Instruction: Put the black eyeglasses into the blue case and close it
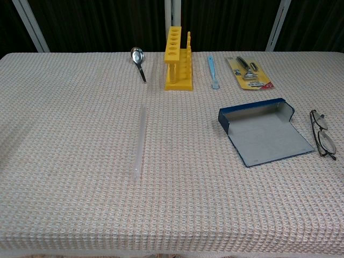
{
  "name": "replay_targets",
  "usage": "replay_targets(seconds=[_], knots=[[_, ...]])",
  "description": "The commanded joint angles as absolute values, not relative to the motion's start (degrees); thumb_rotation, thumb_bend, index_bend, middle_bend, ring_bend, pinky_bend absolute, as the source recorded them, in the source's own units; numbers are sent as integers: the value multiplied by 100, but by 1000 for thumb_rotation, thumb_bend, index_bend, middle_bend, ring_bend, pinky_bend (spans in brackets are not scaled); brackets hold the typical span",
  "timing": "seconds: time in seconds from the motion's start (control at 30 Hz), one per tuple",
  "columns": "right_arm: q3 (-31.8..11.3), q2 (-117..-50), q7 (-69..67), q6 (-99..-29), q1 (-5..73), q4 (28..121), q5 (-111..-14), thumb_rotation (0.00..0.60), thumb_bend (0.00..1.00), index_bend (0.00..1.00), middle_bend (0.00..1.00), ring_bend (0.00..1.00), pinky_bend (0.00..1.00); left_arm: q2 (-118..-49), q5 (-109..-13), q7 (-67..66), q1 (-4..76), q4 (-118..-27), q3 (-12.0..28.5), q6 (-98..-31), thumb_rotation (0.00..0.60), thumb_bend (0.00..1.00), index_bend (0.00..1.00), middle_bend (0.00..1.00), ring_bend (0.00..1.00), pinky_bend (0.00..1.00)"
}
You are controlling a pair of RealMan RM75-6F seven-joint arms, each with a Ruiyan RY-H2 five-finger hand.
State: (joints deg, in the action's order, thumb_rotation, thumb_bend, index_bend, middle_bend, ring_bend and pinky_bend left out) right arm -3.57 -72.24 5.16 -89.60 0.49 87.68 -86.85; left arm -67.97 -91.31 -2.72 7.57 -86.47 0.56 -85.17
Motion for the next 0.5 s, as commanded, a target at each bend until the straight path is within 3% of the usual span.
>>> replay_targets(seconds=[0.03,0.4,0.47,0.5], knots=[[-355,-7224,514,-8959,53,8768,-8695,600,178,0,0,0,0,-6787,-9127,-284,755,-8664,55,-8519,371,207,37,52,80,205],[-282,-7216,715,-8750,180,8760,-8815,600,180,0,0,0,0,-6771,-9159,-317,742,-8713,30,-8554,371,208,37,52,80,205],[-241,-7168,832,-8579,291,8756,-8903,600,233,0,0,0,0,-6769,-9155,-311,745,-8708,30,-8548,371,208,37,52,80,205],[-202,-7127,903,-8422,396,8730,-8990,600,319,0,0,0,0,-6774,-9147,-299,745,-8700,30,-8542,374,208,37,52,80,205]])
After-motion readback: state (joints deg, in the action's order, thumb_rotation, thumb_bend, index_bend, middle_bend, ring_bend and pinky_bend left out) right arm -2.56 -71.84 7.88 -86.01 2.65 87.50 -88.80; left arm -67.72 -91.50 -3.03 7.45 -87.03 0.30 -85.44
